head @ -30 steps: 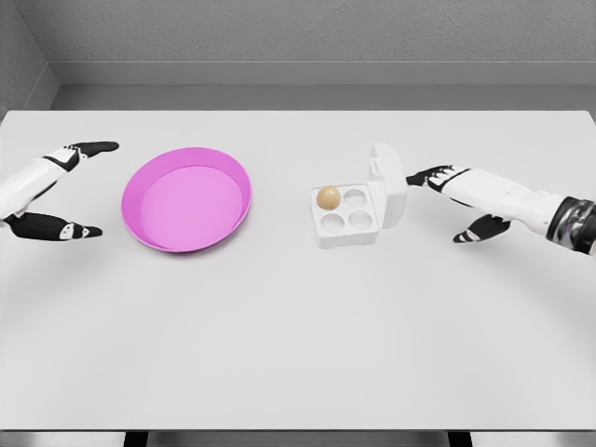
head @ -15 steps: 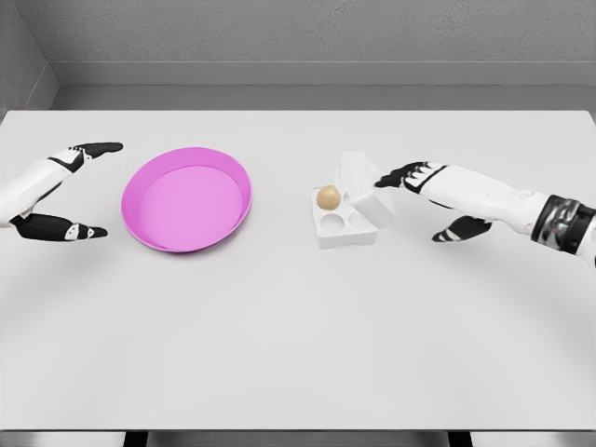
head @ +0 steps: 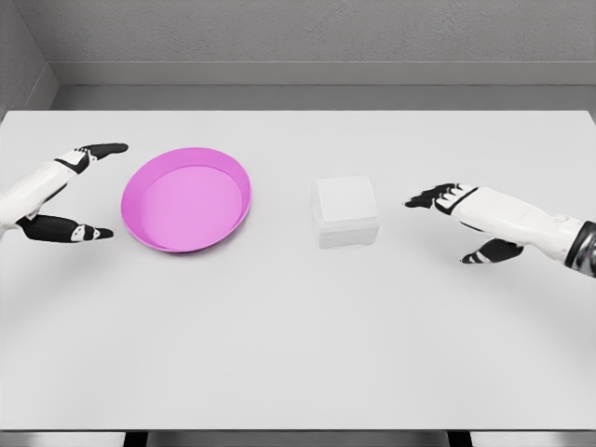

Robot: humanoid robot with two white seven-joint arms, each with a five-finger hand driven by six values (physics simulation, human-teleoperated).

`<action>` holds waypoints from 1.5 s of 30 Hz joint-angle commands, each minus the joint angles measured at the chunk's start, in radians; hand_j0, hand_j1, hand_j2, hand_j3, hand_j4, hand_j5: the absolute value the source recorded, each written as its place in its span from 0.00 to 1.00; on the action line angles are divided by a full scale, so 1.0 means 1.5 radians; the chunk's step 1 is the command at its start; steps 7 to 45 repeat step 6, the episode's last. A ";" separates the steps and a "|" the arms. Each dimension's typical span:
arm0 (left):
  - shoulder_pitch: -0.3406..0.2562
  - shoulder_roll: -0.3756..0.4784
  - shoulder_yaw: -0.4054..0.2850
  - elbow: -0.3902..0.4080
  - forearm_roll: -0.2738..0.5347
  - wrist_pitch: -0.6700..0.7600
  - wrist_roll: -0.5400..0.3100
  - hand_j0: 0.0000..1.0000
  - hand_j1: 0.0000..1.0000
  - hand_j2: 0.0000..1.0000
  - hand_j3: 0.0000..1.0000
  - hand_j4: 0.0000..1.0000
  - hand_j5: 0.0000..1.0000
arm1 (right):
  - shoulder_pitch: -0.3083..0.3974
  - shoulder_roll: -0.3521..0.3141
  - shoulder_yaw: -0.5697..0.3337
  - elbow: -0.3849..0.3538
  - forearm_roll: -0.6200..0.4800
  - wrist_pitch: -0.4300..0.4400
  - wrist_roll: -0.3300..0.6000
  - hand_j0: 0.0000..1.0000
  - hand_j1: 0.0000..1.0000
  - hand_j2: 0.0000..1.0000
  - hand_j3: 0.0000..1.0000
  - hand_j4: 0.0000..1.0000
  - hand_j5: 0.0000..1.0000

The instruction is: Pack egg into the box and close the box lid

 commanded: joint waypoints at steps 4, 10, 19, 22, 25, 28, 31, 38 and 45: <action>0.000 -0.003 0.001 0.000 0.001 0.001 0.000 1.00 1.00 1.00 1.00 1.00 1.00 | 0.010 -0.023 -0.090 -0.001 -0.006 -0.021 0.000 1.00 1.00 1.00 1.00 1.00 1.00; 0.000 -0.003 0.001 0.001 0.001 0.001 0.000 1.00 1.00 1.00 1.00 1.00 1.00 | 0.011 -0.022 -0.090 -0.002 -0.006 -0.021 0.000 1.00 1.00 1.00 1.00 1.00 1.00; 0.000 -0.003 0.001 0.001 0.001 0.001 0.000 1.00 1.00 1.00 1.00 1.00 1.00 | 0.011 -0.022 -0.090 -0.002 -0.006 -0.021 0.000 1.00 1.00 1.00 1.00 1.00 1.00; 0.000 -0.003 0.001 0.001 0.001 0.001 0.000 1.00 1.00 1.00 1.00 1.00 1.00 | 0.011 -0.022 -0.090 -0.002 -0.006 -0.021 0.000 1.00 1.00 1.00 1.00 1.00 1.00; 0.000 -0.003 0.001 0.001 0.001 0.001 0.000 1.00 1.00 1.00 1.00 1.00 1.00 | 0.011 -0.022 -0.090 -0.002 -0.006 -0.021 0.000 1.00 1.00 1.00 1.00 1.00 1.00; 0.000 -0.003 0.001 0.001 0.001 0.001 0.000 1.00 1.00 1.00 1.00 1.00 1.00 | 0.011 -0.022 -0.090 -0.002 -0.006 -0.021 0.000 1.00 1.00 1.00 1.00 1.00 1.00; 0.000 -0.003 0.001 0.001 0.001 0.001 0.000 1.00 1.00 1.00 1.00 1.00 1.00 | 0.011 -0.022 -0.090 -0.002 -0.006 -0.021 0.000 1.00 1.00 1.00 1.00 1.00 1.00; 0.000 -0.003 0.001 0.001 0.001 0.001 0.000 1.00 1.00 1.00 1.00 1.00 1.00 | 0.011 -0.022 -0.090 -0.002 -0.006 -0.021 0.000 1.00 1.00 1.00 1.00 1.00 1.00; 0.000 -0.003 0.001 0.001 0.001 0.001 0.000 1.00 1.00 1.00 1.00 1.00 1.00 | 0.011 -0.022 -0.090 -0.002 -0.006 -0.021 0.000 1.00 1.00 1.00 1.00 1.00 1.00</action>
